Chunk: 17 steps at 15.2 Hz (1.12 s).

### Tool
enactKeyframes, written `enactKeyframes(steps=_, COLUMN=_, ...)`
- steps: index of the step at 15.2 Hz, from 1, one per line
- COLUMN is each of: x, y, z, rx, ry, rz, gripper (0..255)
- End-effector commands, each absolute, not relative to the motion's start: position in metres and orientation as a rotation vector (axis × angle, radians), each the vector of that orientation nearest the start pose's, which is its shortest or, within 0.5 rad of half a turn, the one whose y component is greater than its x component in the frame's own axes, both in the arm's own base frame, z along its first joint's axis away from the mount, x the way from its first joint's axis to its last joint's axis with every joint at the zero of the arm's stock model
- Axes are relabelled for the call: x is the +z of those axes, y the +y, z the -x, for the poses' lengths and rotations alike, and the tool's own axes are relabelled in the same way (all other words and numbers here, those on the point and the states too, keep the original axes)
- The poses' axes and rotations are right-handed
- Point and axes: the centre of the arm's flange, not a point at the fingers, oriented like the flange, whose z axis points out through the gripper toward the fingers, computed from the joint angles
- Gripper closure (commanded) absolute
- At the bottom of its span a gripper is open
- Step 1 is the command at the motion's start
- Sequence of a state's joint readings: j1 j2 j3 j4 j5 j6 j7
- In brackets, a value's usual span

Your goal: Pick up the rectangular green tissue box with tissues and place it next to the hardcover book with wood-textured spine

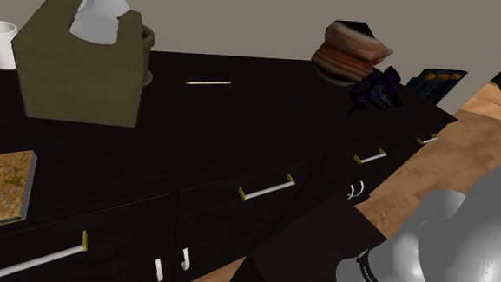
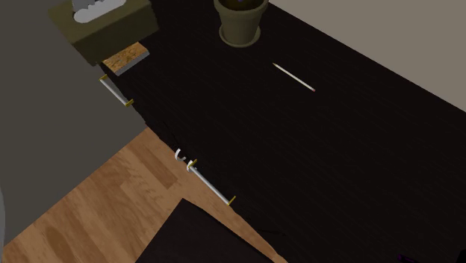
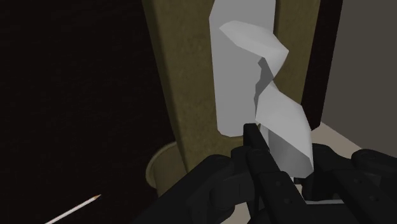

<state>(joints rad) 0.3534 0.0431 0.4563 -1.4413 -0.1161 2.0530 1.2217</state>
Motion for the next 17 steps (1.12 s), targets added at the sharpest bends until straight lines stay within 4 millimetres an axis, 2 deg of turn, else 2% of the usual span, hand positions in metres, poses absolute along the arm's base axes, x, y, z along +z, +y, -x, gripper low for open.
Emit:
enactKeyframes(steps=1, x=0.72, y=0.451, z=-0.42, rx=-0.527, ry=0.525, rz=2.605, gripper=255)
enactKeyframes(steps=2, x=0.72, y=0.474, z=-0.414, rx=-0.527, ry=0.525, rz=2.605, gripper=255)
enactKeyframes(steps=17, x=0.641, y=0.474, z=-0.414, rx=-0.527, ry=0.525, rz=2.605, gripper=255)
